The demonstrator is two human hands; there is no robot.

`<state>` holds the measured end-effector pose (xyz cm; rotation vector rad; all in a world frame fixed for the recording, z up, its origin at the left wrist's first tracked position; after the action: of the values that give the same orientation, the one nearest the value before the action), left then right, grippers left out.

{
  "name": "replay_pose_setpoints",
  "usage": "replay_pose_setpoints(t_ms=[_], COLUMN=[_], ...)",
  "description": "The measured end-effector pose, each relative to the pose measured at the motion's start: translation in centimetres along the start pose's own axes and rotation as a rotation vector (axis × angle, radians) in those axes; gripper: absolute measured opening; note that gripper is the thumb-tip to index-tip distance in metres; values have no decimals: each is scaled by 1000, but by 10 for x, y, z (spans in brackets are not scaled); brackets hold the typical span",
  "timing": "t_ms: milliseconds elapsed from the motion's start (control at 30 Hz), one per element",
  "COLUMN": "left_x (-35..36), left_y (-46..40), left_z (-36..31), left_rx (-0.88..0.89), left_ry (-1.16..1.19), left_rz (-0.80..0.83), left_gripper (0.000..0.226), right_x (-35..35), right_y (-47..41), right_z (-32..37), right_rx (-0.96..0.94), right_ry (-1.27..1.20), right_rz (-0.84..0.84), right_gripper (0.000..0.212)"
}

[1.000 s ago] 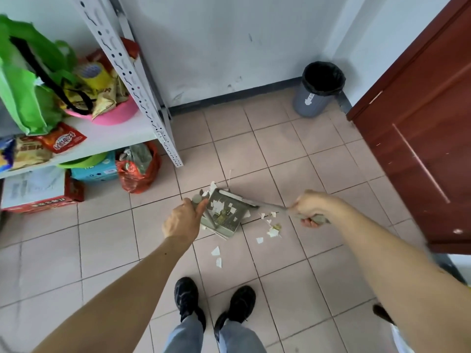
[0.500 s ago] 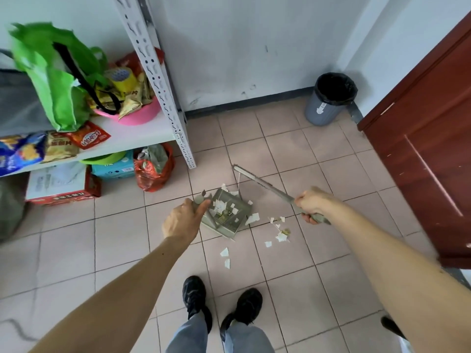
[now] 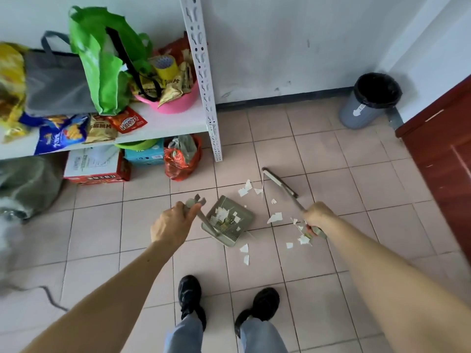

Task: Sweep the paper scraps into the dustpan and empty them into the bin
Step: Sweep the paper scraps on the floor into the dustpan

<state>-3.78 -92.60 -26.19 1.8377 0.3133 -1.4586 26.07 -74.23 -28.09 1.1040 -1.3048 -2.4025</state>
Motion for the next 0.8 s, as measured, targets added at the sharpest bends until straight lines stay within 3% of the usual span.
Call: replay_pose_setpoints(t_ms=[200, 367, 567, 800], left_x=[-3, -11, -18, -19], left_y=[-36, -61, -75, -65], left_z=[15, 14, 20, 39], left_rx=[81, 179, 228, 246], left_ry=[-86, -163, -138, -85], left_rz=[12, 14, 23, 35], left_gripper=[66, 65, 68, 69], right_x=[38, 57, 35, 40], right_y=[10, 41, 97, 116], right_z=[-3, -13, 8, 2], right_rx=[1, -20, 18, -15], right_ry=[-6, 139, 111, -18], right_rz=[14, 173, 332, 210], right_gripper=[20, 34, 31, 34])
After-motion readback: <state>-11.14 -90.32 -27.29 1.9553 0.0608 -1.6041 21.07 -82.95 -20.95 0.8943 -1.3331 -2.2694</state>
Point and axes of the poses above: each hand's wrist, its own y-axis away from the middle knuckle, its own x-axis out of the palm, z = x × y, the point moved 2 cm from there along -y, towards the middle knuckle, and after that the axes turned 13 degrees about -y, right-handed, at the moved point
